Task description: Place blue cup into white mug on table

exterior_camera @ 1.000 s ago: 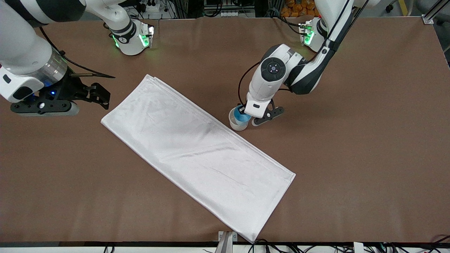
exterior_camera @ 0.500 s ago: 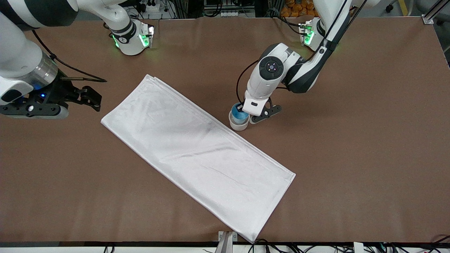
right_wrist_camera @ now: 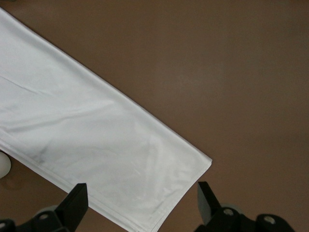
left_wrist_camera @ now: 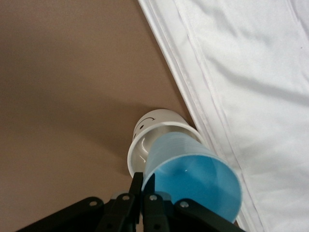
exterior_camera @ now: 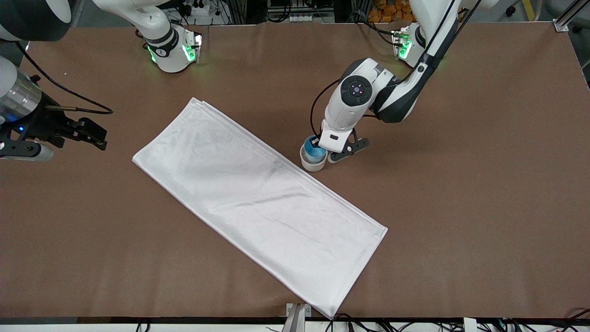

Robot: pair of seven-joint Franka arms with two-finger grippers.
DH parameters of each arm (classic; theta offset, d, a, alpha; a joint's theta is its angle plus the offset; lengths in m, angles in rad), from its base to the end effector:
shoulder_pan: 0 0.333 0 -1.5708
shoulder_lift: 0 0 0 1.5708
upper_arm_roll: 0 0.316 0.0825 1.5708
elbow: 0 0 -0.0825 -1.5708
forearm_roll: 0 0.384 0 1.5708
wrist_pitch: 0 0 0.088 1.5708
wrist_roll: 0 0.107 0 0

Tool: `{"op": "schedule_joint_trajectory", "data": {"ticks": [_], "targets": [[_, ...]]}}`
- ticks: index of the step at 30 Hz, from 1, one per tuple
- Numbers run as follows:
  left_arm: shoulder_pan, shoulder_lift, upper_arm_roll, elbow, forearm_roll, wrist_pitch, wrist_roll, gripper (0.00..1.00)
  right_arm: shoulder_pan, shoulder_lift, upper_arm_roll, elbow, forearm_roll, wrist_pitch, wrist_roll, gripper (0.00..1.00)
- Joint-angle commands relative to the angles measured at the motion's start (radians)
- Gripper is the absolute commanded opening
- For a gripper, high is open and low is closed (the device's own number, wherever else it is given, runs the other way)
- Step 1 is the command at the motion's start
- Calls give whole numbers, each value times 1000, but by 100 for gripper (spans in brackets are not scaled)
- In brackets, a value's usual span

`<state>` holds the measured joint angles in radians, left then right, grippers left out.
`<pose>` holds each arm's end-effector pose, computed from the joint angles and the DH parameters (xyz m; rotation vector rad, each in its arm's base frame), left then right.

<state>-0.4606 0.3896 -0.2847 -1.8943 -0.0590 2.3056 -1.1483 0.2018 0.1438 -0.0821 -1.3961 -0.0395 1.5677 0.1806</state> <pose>0.4702 -0.4215 0.3094 2.9399 0.6946 -0.1542 0.5948 0.0712 0.6241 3.0933 -0.0937 0.0552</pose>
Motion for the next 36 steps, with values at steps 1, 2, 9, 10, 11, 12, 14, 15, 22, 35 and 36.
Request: {"op": "schedule_joint_trajectory", "data": {"ticks": [1, 2, 9, 10, 11, 12, 14, 15, 22, 35, 36], "targets": [[0, 5, -1, -12, -22, 41, -13, 0, -19, -84, 10, -127, 7, 69, -13, 100], [0, 8, -1, -12, -22, 49, -13, 0, -25, -87, 10, -133, 7, 75, -15, 100], [-7, 32, -1, -3, -19, 67, -13, 0, -42, -87, 8, -135, 7, 69, -29, 100], [-7, 35, -1, -2, -18, 69, -13, 0, -45, -87, 8, -135, 7, 66, -38, 100], [-9, 40, -1, 0, -18, 69, -13, 1, -48, -87, 8, -135, 7, 64, -47, 100], [-7, 44, -1, 3, -18, 69, -13, 20, -51, -87, 8, -136, 7, 64, -53, 100], [-6, 55, -1, 6, -10, 69, -4, 81, -58, -87, 8, -138, 7, 63, -61, 100], [-9, 64, -1, 9, -7, 72, -1, 100, -59, -87, 8, -138, 7, 63, -61, 100], [-10, 58, -1, 11, -5, 69, 2, 100, -59, -86, 8, -138, 7, 66, -61, 100], [88, -57, 10, 18, 217, 32, 67, 100, -62, -84, 8, -133, 7, 80, -61, 100], [114, -61, 9, 26, 238, 31, 103, 100, -62, -85, 8, -133, 7, 80, -61, 100]]}}
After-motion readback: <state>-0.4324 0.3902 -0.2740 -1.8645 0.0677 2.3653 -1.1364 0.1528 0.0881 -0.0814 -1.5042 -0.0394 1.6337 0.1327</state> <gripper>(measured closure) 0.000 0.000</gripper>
